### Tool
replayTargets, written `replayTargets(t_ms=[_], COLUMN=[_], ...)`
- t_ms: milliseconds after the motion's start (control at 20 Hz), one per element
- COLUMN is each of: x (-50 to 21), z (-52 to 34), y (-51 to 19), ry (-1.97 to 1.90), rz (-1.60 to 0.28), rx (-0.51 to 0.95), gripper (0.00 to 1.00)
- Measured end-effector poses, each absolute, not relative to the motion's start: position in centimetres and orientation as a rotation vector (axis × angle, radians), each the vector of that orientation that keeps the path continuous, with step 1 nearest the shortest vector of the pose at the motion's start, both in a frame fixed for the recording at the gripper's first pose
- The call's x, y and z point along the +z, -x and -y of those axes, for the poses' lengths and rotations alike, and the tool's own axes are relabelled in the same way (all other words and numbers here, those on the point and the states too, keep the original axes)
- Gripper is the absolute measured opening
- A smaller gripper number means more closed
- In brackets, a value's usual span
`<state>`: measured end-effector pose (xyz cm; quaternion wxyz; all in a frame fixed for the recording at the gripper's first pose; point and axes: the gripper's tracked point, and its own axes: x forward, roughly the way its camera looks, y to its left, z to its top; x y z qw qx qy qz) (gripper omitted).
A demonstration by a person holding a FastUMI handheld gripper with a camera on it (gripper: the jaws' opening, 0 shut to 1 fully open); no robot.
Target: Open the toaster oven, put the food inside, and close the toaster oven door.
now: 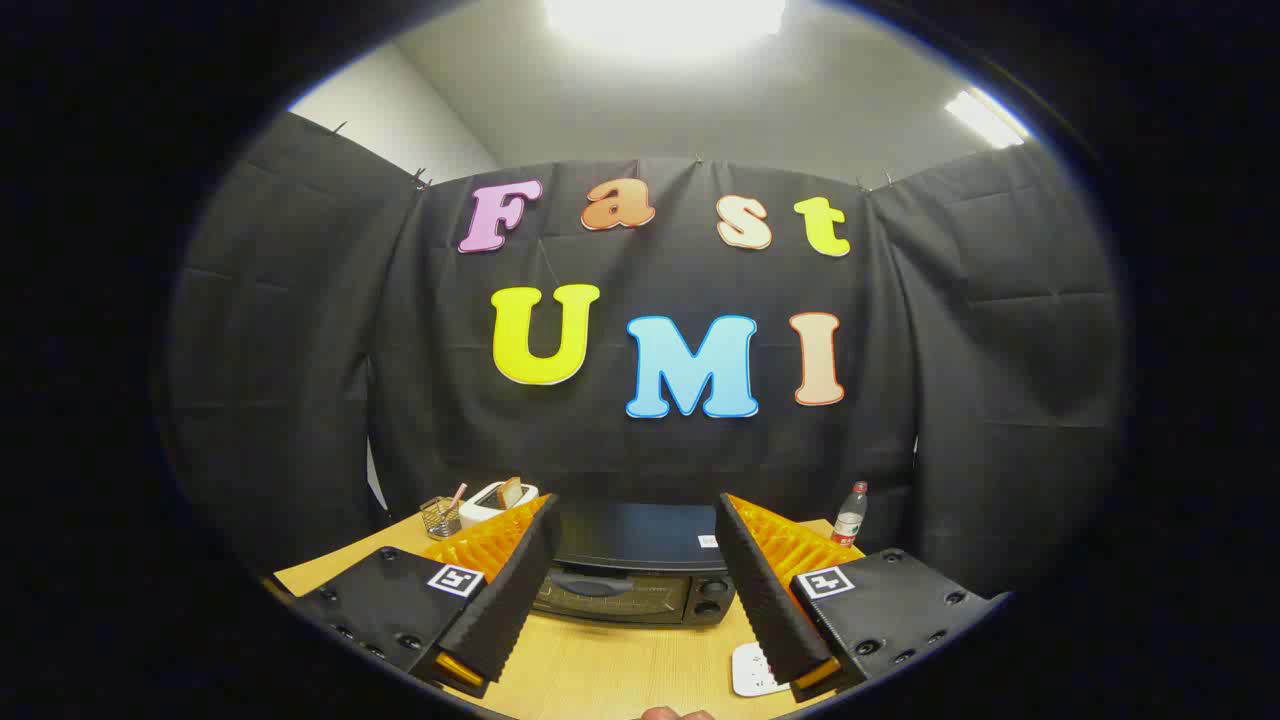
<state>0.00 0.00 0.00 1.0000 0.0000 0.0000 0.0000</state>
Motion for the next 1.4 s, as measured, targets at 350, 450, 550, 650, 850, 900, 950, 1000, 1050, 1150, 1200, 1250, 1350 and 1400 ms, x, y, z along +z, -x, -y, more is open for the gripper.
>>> replayTargets(t_ms=[350,450,550,650,850,900,950,1000,1050,1150,1200,1250,1350,1400], x=[-0.7,-1.2,-1.7,-1.8,-2.0,-1.9,-2.0,-1.9,-2.0,-1.7,-1.4,-1.2,-1.0,-0.8], z=[1.2,0.8,0.2,0.0,-0.6,-0.6,-0.6,-0.7,-0.7,-0.8,-0.8,-1.0,-1.4,-1.5], y=[0.3,0.3,0.4,0.6,0.5,0.3,0.2,0.0,-0.2,-1.0,-1.4,-1.9,-2.9,-3.4], ry=[0.003,0.004,0.002,0.0,-0.006,-0.004,-0.005,-0.006,-0.004,-0.001,0.003,0.008,0.016,0.015], rz=[-0.022,-0.031,-0.042,-0.041,-0.052,-0.052,-0.052,-0.054,-0.058,-0.061,-0.058,-0.059,-0.064,-0.065], rx=[-0.027,-0.023,-0.014,-0.016,0.003,0.002,0.003,0.003,0.001,-0.002,-0.003,-0.004,0.0,0.002], gripper=[0.98,0.98,0.98,0.98,0.98,0.98,0.98,0.98,0.98,0.98,0.98,0.98,0.98,0.98])
